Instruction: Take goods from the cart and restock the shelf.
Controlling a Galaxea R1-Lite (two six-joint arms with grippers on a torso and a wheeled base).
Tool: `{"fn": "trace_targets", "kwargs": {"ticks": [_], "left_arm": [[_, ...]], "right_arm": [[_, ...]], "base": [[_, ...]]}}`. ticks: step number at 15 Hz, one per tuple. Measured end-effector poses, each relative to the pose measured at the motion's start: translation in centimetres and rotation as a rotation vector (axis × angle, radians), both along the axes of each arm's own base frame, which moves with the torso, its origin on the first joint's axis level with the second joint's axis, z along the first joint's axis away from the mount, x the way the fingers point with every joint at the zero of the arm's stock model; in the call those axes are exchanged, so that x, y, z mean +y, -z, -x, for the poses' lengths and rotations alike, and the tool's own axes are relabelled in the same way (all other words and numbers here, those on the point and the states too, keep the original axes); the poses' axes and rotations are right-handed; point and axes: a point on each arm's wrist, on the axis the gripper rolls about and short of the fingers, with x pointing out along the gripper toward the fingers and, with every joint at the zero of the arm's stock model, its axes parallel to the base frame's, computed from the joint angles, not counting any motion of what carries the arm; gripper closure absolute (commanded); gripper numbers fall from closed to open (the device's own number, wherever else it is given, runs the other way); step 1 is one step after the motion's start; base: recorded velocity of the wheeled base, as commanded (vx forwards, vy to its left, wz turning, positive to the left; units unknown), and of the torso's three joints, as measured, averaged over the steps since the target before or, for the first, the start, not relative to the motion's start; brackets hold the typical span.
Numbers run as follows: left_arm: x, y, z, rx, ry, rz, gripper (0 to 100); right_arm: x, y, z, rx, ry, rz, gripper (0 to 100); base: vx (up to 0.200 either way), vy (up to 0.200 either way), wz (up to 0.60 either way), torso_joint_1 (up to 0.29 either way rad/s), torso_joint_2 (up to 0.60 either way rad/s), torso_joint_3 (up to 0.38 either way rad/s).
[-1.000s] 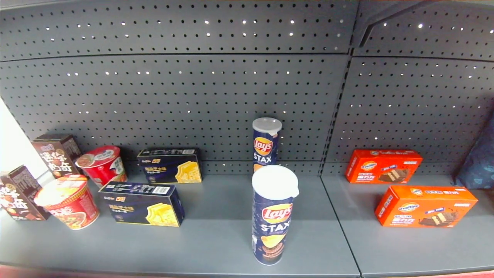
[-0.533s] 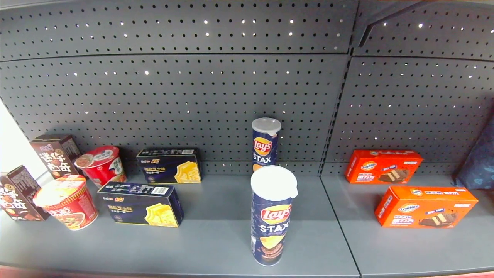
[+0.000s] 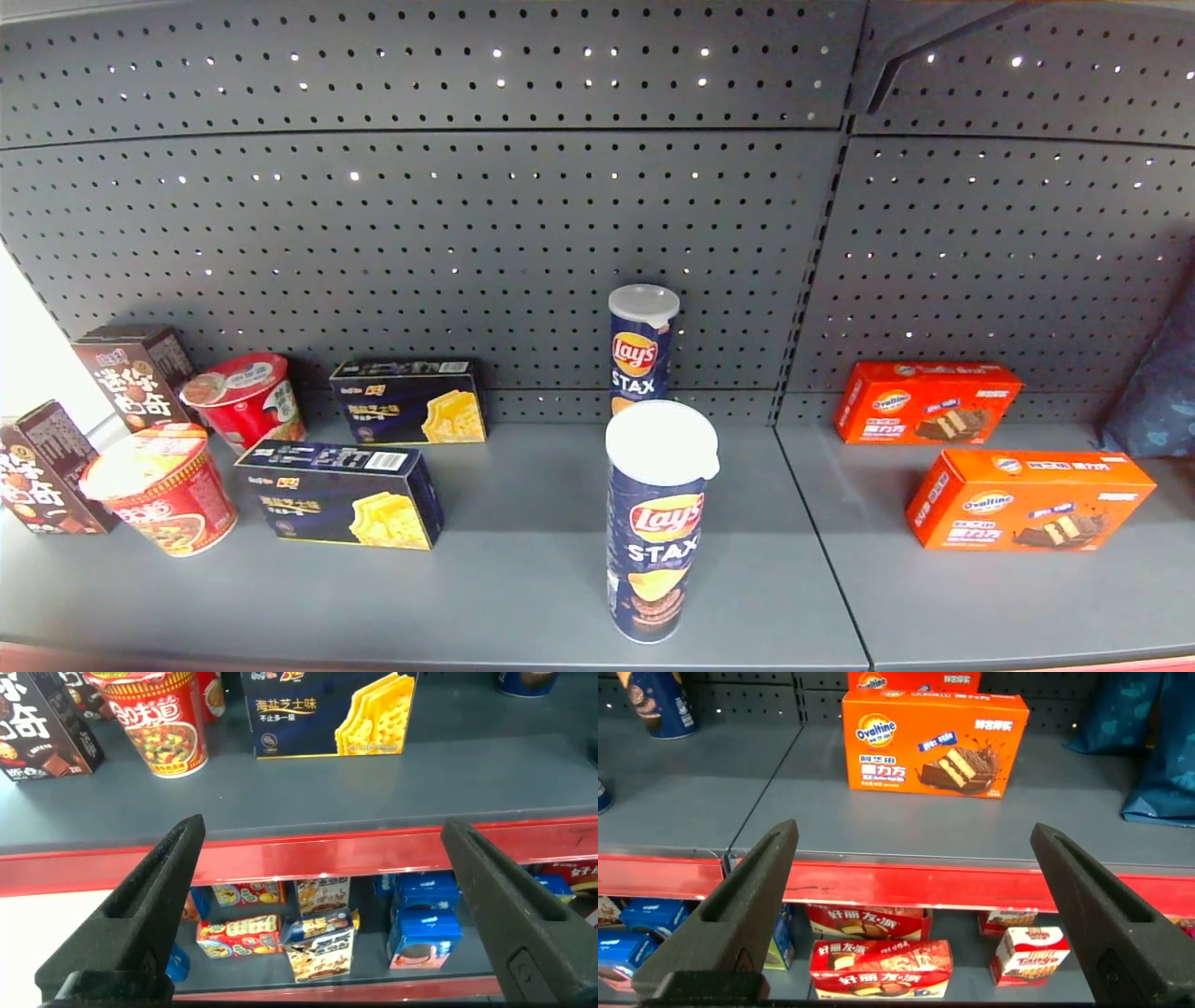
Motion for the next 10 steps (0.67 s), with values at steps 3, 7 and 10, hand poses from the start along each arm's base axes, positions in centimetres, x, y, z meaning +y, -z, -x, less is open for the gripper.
{"fn": "trace_targets", "kwargs": {"ticks": [3,7,10], "left_arm": [[0.0,0.0,0.0,0.0,0.0,0.0,0],[0.0,0.0,0.0,0.0,0.0,0.0,0],[0.0,0.0,0.0,0.0,0.0,0.0,0]], "right_arm": [[0.0,0.0,0.0,0.0,0.001,-0.002,0],[0.0,0.0,0.0,0.0,0.002,-0.004,0],[0.0,0.0,0.0,0.001,0.002,-0.001,0]], "base": [[0.0,0.0,0.0,0.0,0.0,0.0],[0.0,0.0,0.0,0.0,0.0,0.0],[0.0,0.0,0.0,0.0,0.0,0.0]]}}
